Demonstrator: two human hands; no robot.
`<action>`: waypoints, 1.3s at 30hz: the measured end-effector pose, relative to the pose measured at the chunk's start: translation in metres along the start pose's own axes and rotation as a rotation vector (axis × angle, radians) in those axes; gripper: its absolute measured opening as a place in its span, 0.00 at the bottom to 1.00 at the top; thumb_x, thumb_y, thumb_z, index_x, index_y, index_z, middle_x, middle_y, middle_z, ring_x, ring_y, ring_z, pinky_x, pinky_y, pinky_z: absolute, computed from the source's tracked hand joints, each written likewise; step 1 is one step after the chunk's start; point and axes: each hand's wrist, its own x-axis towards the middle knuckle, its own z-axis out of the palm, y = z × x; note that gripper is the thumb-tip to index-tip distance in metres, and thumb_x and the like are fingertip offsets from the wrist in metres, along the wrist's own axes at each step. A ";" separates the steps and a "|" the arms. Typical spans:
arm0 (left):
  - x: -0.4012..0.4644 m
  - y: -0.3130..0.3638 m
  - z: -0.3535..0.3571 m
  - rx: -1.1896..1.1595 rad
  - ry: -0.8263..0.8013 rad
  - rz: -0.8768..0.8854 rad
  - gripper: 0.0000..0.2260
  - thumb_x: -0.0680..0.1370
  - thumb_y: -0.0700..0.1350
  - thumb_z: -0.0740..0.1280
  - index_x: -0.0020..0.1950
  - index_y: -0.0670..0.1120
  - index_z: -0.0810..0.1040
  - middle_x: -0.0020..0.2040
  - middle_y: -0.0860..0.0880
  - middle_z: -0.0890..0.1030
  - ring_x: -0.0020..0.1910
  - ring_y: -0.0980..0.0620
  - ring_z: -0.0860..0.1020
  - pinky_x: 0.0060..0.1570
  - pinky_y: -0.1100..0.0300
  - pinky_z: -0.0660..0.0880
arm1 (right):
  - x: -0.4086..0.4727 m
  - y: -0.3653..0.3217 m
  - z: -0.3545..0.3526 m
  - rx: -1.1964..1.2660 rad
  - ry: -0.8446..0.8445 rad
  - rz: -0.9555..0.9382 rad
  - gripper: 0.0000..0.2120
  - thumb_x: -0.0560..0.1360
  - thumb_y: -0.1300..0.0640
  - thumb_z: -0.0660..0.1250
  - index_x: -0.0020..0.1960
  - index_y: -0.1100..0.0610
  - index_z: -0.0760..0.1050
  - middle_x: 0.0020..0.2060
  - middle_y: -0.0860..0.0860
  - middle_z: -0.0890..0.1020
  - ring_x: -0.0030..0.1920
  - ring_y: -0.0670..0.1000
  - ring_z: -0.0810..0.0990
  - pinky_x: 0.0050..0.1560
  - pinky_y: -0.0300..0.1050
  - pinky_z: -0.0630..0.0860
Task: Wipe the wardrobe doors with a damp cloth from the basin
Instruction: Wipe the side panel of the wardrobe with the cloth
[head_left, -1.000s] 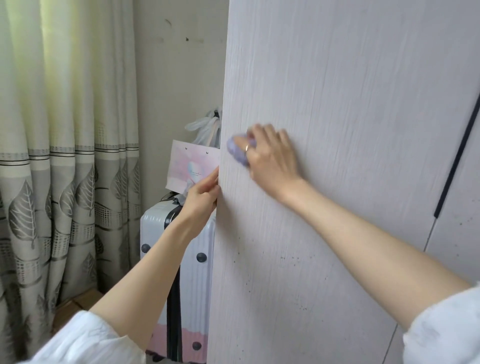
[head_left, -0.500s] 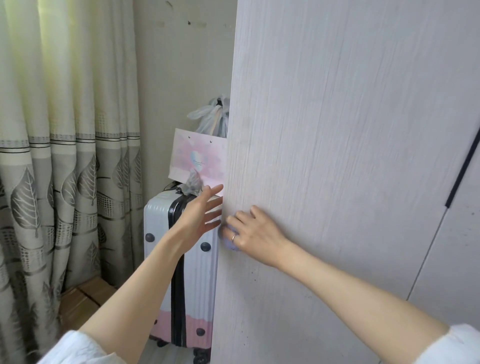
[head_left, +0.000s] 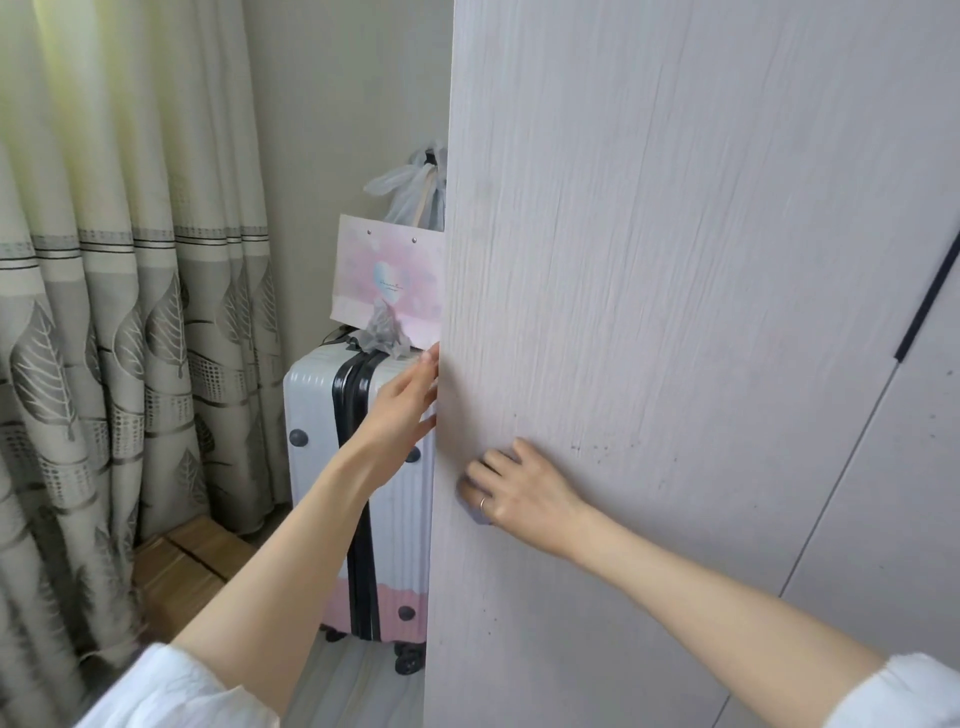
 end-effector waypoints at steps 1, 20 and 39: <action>0.000 -0.003 0.000 0.009 0.005 -0.011 0.21 0.79 0.61 0.54 0.72 0.60 0.64 0.70 0.61 0.69 0.70 0.57 0.67 0.69 0.50 0.64 | 0.005 0.008 -0.003 -0.010 0.025 0.016 0.06 0.70 0.59 0.67 0.39 0.50 0.81 0.35 0.46 0.77 0.36 0.50 0.76 0.36 0.43 0.66; 0.002 -0.024 0.022 0.045 0.264 0.003 0.16 0.83 0.49 0.54 0.70 0.58 0.69 0.67 0.55 0.74 0.69 0.50 0.69 0.66 0.44 0.65 | -0.012 0.078 -0.032 0.048 0.297 0.501 0.17 0.65 0.65 0.67 0.52 0.55 0.82 0.44 0.54 0.81 0.43 0.56 0.76 0.40 0.47 0.62; 0.001 -0.029 0.037 0.004 0.421 -0.010 0.16 0.83 0.48 0.55 0.70 0.55 0.70 0.68 0.56 0.72 0.70 0.52 0.66 0.70 0.46 0.62 | -0.095 0.077 -0.030 0.043 0.258 0.595 0.19 0.65 0.69 0.68 0.54 0.58 0.81 0.49 0.58 0.78 0.47 0.57 0.69 0.41 0.49 0.64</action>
